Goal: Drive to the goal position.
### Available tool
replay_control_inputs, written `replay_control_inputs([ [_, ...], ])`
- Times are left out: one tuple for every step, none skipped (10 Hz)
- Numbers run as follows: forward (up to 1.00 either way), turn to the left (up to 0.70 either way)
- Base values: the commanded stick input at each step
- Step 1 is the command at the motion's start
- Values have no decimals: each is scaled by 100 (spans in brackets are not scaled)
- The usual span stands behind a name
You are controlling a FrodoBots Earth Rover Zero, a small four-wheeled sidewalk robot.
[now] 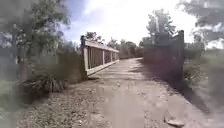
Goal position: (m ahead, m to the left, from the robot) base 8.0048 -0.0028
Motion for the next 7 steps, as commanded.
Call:
replay_control_inputs([
  [85,0],
  [85,0],
  [85,0],
  [85,0],
  [85,0],
  [85,0],
  [85,0],
])
